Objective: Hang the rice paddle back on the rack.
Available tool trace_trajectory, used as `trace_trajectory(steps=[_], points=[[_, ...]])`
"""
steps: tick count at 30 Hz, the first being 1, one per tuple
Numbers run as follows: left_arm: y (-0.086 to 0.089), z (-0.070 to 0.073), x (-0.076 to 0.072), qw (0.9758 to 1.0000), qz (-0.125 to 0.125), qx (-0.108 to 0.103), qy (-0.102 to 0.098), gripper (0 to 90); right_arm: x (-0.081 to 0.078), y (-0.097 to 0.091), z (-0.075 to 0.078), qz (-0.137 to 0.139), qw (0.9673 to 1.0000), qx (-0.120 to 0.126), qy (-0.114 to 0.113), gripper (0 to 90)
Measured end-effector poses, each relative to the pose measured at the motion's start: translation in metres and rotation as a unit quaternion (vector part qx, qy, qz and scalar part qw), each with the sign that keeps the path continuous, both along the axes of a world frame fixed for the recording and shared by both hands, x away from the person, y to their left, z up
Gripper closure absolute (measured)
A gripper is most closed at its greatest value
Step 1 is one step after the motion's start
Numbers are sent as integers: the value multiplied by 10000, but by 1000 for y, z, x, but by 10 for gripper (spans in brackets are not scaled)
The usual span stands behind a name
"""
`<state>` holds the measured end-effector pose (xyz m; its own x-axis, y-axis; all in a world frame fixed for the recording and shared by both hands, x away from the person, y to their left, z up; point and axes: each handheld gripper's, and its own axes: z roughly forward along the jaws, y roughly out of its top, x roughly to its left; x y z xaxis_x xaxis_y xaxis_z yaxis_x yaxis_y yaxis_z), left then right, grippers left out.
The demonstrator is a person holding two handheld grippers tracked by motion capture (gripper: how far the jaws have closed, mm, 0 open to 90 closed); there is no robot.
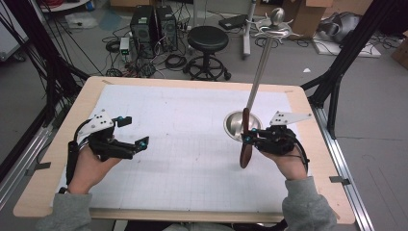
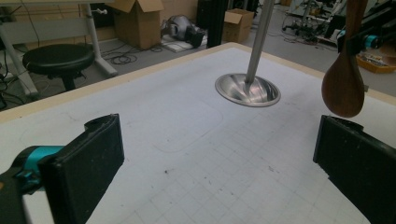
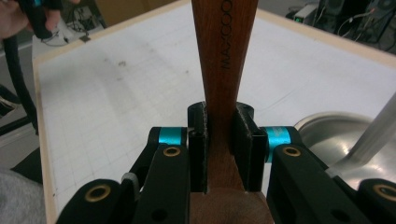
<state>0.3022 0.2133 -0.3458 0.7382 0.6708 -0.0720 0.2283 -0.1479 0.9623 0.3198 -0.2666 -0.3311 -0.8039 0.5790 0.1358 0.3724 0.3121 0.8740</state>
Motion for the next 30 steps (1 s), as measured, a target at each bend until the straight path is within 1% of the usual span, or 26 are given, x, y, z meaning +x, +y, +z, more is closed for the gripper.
trace_trajectory(steps=[1, 3, 5, 7, 8, 11, 16, 21, 26, 30], points=[[0, 0, 0, 10000, 5, 5, 1, 23, 1, -2, 3, -44, 10000, 21, -77, 770], [1, 0, -2, 10000, 11, -3, 11, 23, 2, -5, 7, -70, 9999, 73, -115, 770], [2, -1, -3, 10000, 26, 12, 20, 23, 3, -9, 10, -92, 9998, 159, -106, 770], [3, 0, -4, 10000, 50, 6, 17, 23, 3, -13, 14, -94, 9996, 210, -169, 770], [3, 0, -5, 10000, 45, 12, 2, 23, 4, -15, 15, -83, 9996, 214, -166, 770], [5, 0, -7, 10000, 70, 15, 6, 23, 6, -20, 20, -110, 9994, 220, -255, 770], [7, -1, -8, 9999, 99, 27, 14, 23, 9, -31, 30, -151, 9989, 318, -321, 770], [7, -2, -8, 9999, 113, 41, 38, 23, 14, -39, 42, -188, 9988, 235, -397, 770], [7, -2, -8, 9999, 121, 48, 47, 23, 21, -48, 55, -137, 9985, 192, -486, 770], [7, -3, -9, 9999, 126, 41, 50, 23, 25, -55, 63, -147, 9986, 166, -471, 771]])
